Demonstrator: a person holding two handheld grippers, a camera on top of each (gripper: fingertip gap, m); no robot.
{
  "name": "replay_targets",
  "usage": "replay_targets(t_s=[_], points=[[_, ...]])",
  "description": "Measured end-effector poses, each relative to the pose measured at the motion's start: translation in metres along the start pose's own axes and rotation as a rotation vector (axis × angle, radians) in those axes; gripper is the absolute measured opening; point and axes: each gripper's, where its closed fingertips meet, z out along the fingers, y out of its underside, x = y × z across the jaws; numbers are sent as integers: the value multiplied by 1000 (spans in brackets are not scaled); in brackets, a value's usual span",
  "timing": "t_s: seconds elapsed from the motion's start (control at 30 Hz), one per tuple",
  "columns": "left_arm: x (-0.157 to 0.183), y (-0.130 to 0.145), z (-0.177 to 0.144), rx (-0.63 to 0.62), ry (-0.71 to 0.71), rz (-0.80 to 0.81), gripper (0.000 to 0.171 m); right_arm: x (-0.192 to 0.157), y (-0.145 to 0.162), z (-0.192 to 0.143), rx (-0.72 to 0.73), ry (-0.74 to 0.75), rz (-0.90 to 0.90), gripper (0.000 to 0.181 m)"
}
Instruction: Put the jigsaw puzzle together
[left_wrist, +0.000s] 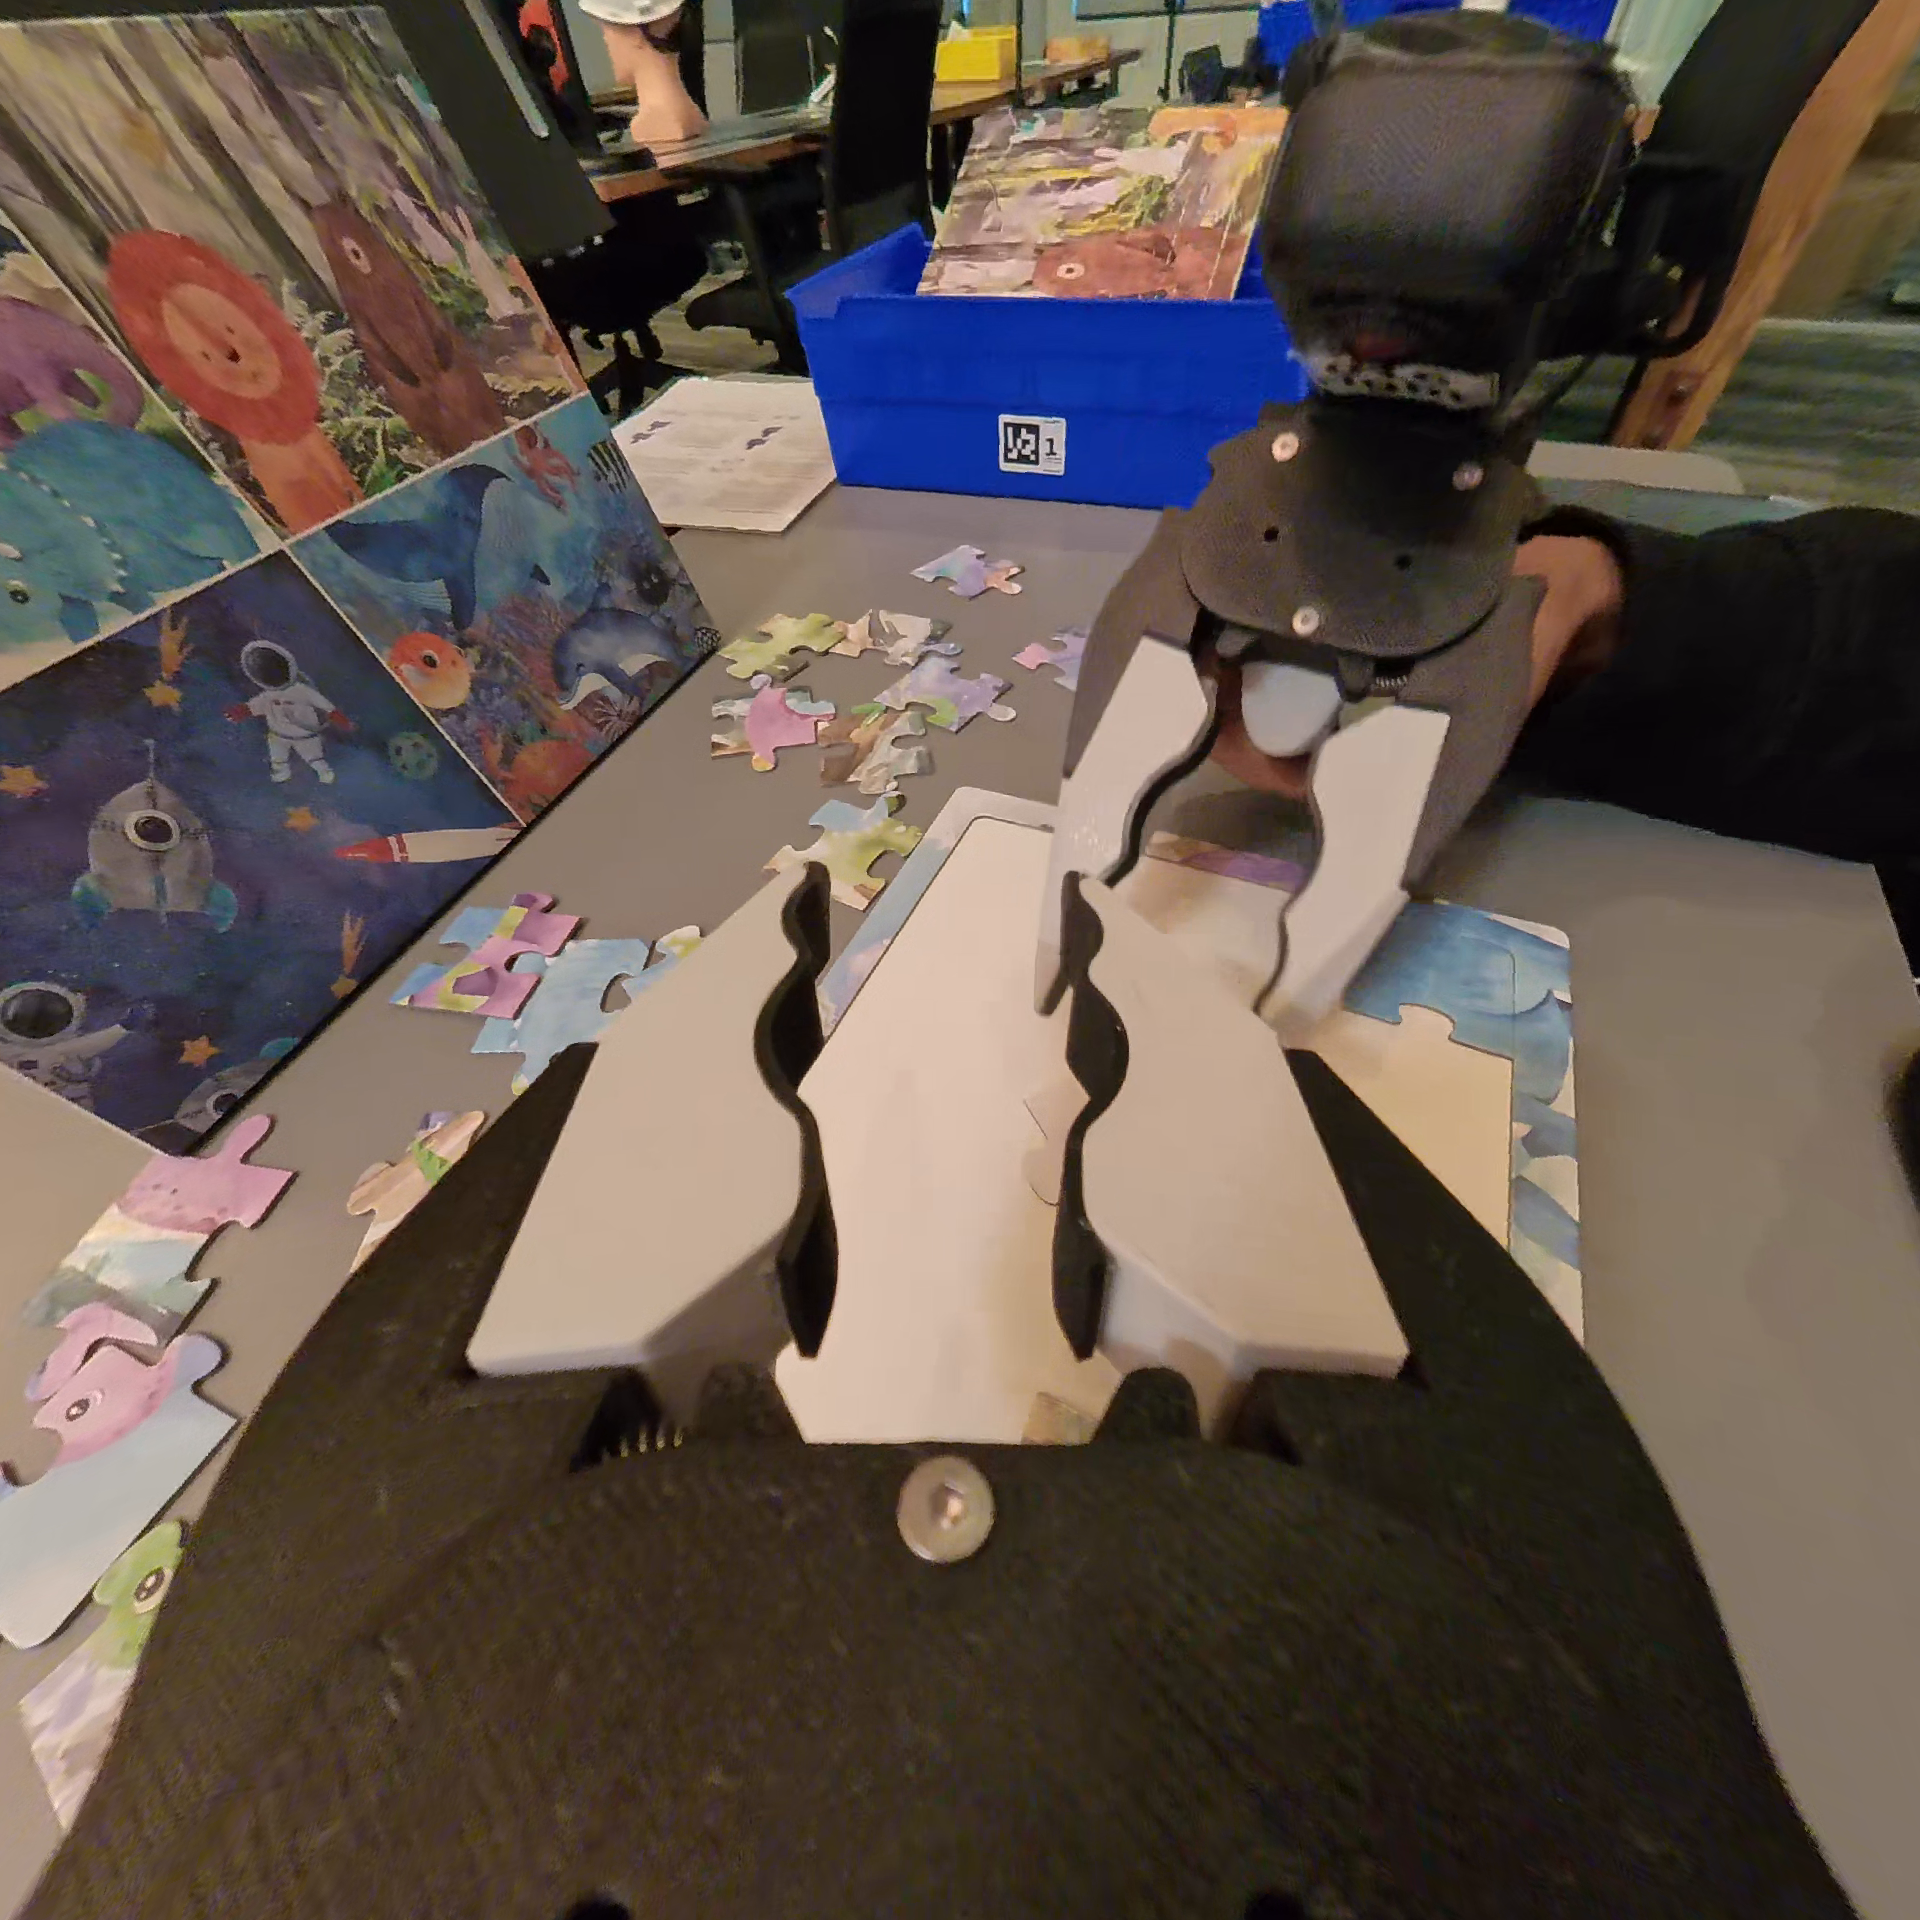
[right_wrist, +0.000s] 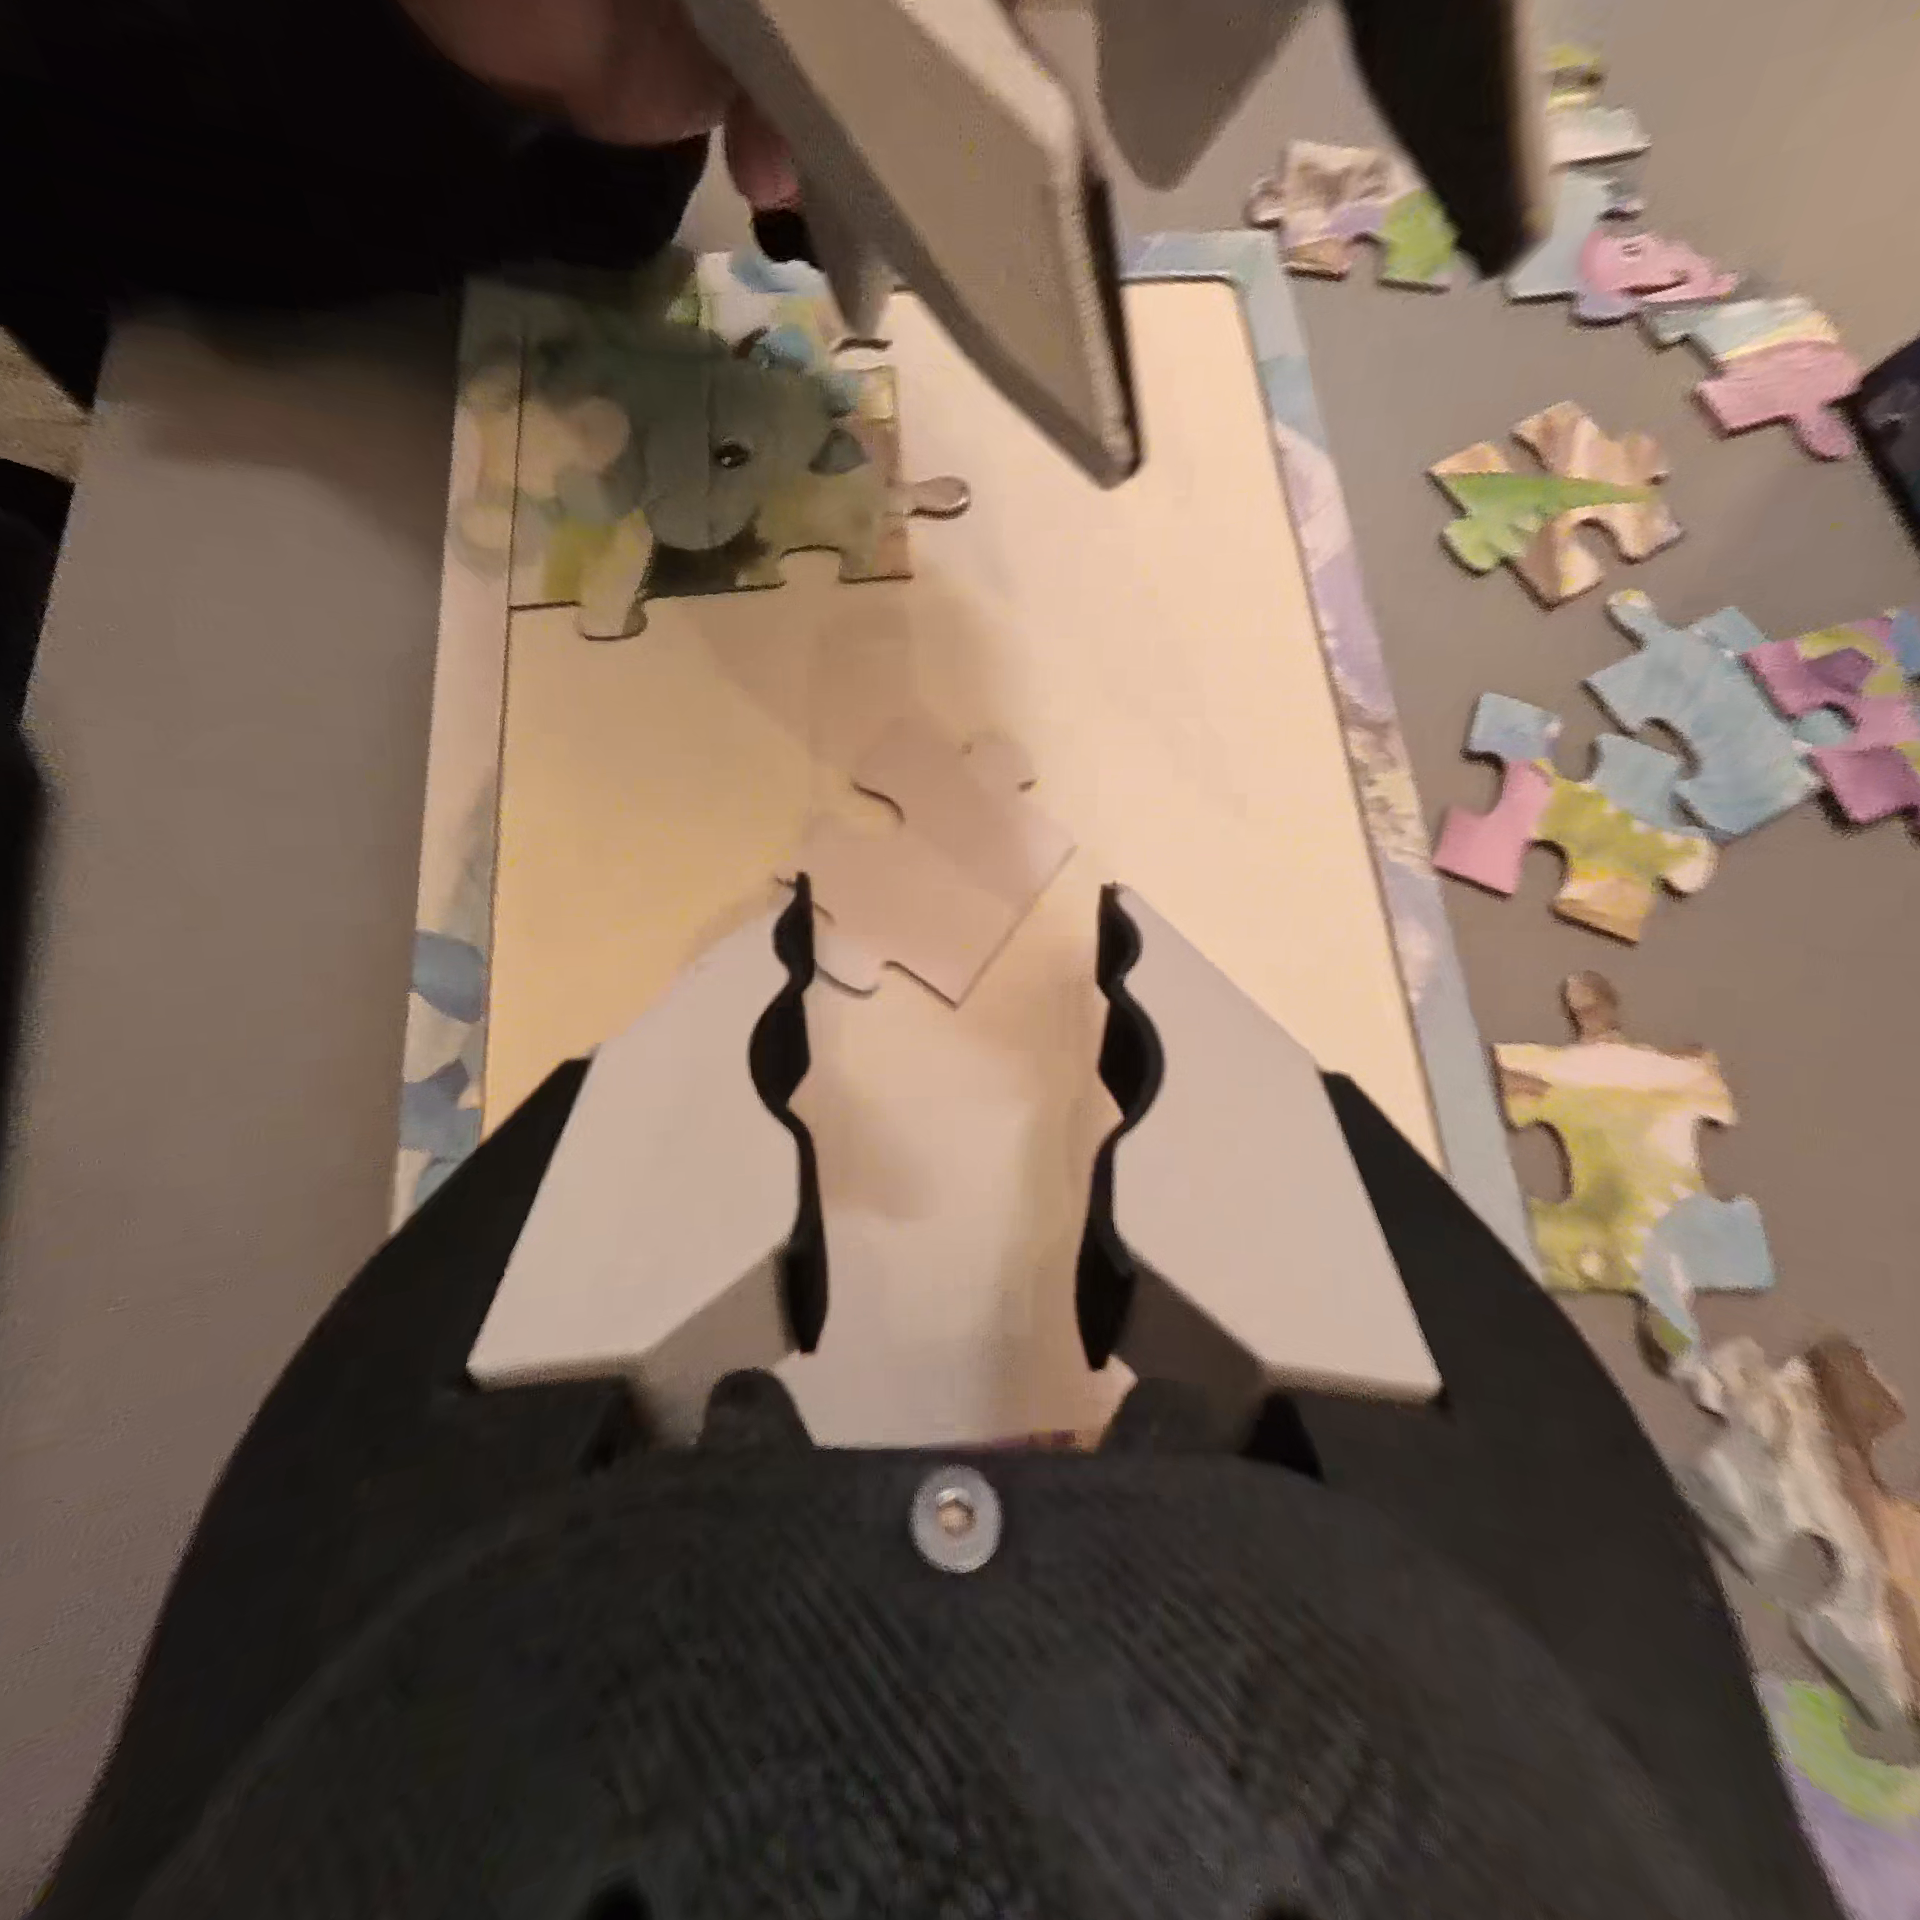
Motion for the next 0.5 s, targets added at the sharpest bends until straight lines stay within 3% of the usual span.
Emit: replay_targets(t_s=[0.13, 0.2, 0.23, 0.3, 0.33, 0.5], points=[[-2, -2, -2, 16, -3, -22, 42, -9, 10, 10, -48, -65, 36, 76], [-4, -3, -3, 24, -8, -31, 42, -9, 11, 12, -53, -38, -16, 77], [-5, -4, -3, 27, -9, -36, 42, -10, 10, 13, -57, -32, -28, 75], [-5, -4, -3, 33, -9, -43, 42, -12, 9, 12, -65, -39, -24, 44], [-6, -5, -4, 35, -10, -45, 42, -13, 9, 12, -68, -44, -27, 38], [-6, -3, -3, 32, -4, -56, 43, -9, 9, 9, -52, -58, 35, 37]])
